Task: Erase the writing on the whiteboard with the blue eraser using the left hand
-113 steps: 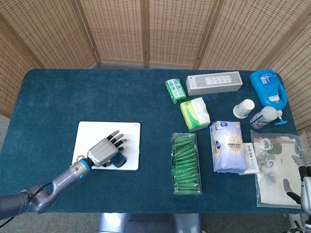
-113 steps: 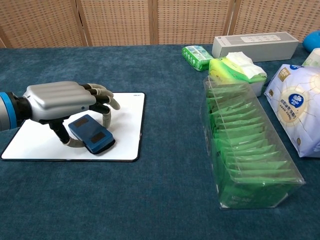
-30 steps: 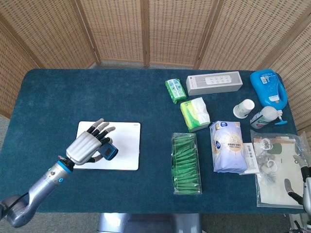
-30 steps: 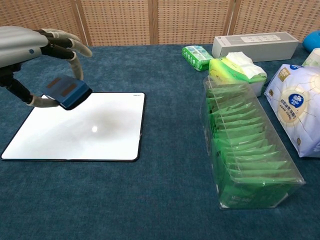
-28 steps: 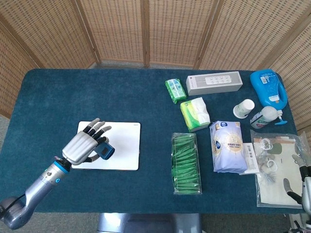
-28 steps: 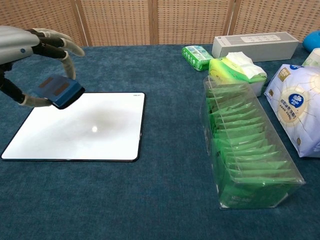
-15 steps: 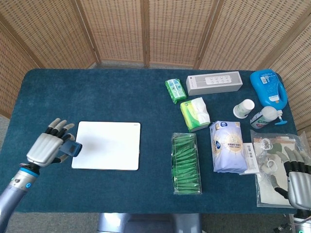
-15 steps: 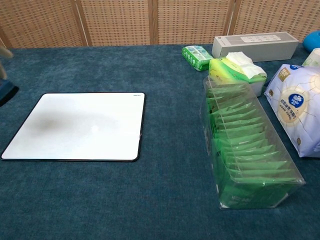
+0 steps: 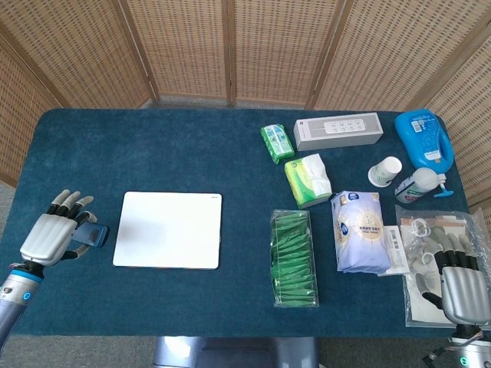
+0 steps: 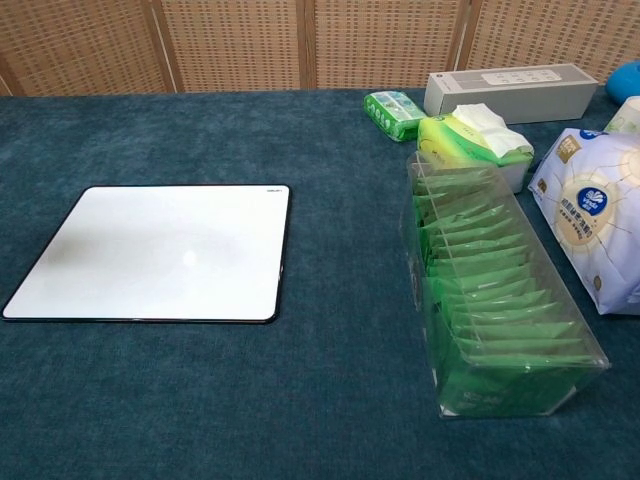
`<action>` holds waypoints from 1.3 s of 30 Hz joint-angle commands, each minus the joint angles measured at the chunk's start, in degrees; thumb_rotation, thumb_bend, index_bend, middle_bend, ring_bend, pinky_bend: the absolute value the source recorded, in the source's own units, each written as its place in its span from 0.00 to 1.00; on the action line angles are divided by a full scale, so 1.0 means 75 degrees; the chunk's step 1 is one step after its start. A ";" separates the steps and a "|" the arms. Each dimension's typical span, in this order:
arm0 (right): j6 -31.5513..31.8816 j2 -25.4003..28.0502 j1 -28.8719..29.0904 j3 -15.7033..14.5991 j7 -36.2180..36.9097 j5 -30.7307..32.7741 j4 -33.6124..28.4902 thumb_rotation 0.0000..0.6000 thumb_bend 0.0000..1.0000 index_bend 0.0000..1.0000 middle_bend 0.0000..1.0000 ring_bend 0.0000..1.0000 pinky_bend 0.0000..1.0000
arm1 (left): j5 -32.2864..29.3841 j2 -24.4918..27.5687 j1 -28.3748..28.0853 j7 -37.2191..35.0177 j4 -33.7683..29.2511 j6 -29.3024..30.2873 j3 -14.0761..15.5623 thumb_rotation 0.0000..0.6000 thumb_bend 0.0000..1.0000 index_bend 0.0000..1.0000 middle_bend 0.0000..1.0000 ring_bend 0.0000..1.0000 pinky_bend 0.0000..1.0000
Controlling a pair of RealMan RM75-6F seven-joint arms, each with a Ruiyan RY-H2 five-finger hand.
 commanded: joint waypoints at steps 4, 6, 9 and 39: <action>0.0236 0.0141 -0.0167 -0.0025 0.0077 0.0042 -0.0038 1.00 0.35 0.17 0.11 0.00 0.06 | -0.0133 -0.0641 -0.0649 0.0300 0.0283 -0.0868 -0.0382 1.00 0.31 0.69 0.16 0.00 0.00; 0.0296 0.0182 -0.0229 -0.0046 0.0112 0.0066 -0.0044 1.00 0.35 0.17 0.11 0.00 0.06 | -0.0235 -0.0914 -0.0866 0.0329 0.0447 -0.1193 -0.0492 1.00 0.31 0.69 0.15 0.00 0.00; 0.0384 0.0240 -0.0310 -0.0071 0.0145 0.0086 -0.0056 1.00 0.35 0.17 0.11 0.00 0.06 | -0.0330 -0.1373 -0.1200 0.0443 0.0764 -0.1646 -0.0617 1.00 0.31 0.69 0.15 0.00 0.00; 0.0667 0.0407 -0.0615 -0.0107 0.0330 0.0177 -0.0035 1.00 0.35 0.17 0.11 0.00 0.06 | -0.0515 -0.2839 -0.2223 0.1617 0.1638 -0.2643 -0.0681 1.00 0.31 0.69 0.15 0.00 0.00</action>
